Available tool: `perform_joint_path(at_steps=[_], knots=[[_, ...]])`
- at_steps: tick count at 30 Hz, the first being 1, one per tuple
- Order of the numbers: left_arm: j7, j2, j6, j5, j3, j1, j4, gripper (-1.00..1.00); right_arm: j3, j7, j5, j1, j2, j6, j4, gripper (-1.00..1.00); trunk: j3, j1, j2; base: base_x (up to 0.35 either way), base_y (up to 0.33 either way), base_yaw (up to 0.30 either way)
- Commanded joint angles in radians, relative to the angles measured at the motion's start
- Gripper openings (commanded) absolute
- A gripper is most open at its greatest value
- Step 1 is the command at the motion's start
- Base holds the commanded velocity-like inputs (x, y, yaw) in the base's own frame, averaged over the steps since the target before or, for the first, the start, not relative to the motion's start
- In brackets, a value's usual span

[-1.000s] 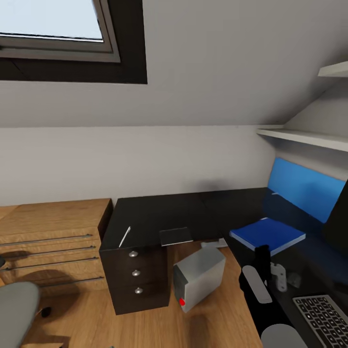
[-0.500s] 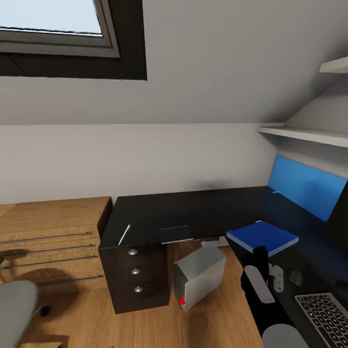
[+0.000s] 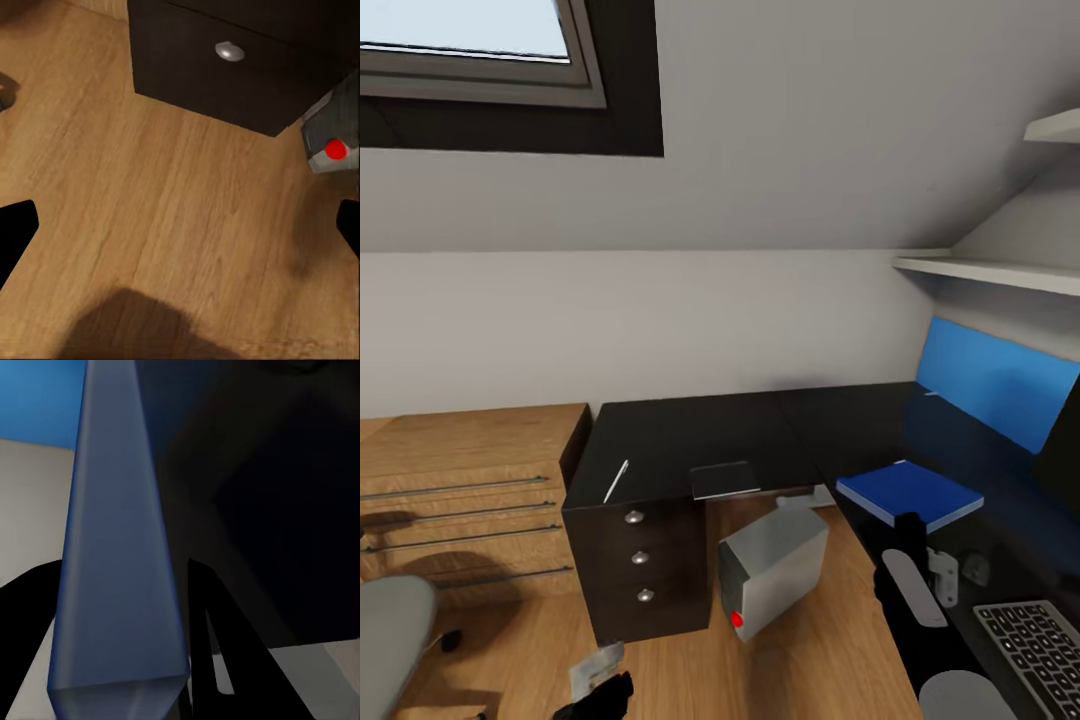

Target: In the bedroom, organize the workspace by keeping the computer under the desk, ensuring the monitor is on the desk, placing the keyboard on the desk next to the monitor, placing the mouse on the desk next to the keyboard, moving the folder from the swivel chair onto the desk next to the mouse, stacking the notebook on top of the folder with the pen on top of the notebook, and positioning the swivel chair next to the desk.

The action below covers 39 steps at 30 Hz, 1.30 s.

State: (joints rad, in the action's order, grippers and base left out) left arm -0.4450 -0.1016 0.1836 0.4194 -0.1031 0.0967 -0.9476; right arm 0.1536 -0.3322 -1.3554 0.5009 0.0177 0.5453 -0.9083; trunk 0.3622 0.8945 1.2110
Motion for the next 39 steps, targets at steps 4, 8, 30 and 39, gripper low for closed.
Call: perform_joint_path(at_steps=[4,8,30,39], knots=[[-0.011,-0.003,0.248,0.011,-0.003,-0.022,-0.271,1.0,0.0,-0.001,-0.004,0.001,-0.001,0.0,-0.001,-1.0,0.014,0.016,0.029,0.0,0.0,0.0],[-0.012,-0.023,0.375,0.022,-0.002,-0.028,-0.398,1.0,0.001,0.0,-0.003,0.001,-0.001,-0.001,-0.001,-1.0,0.02,0.023,0.043,0.0,0.0,0.0],[-0.008,-0.006,0.427,0.036,0.0,-0.031,-0.33,1.0,0.001,0.006,-0.002,0.001,0.003,0.009,-0.003,-1.0,0.02,0.023,0.043,0.001,-0.001,-0.029],[-0.007,-0.007,0.427,0.038,0.0,-0.031,-0.326,1.0,0.001,0.005,-0.001,0.001,0.001,0.009,-0.003,-1.0,0.02,0.023,0.043,0.117,-0.098,0.0]])
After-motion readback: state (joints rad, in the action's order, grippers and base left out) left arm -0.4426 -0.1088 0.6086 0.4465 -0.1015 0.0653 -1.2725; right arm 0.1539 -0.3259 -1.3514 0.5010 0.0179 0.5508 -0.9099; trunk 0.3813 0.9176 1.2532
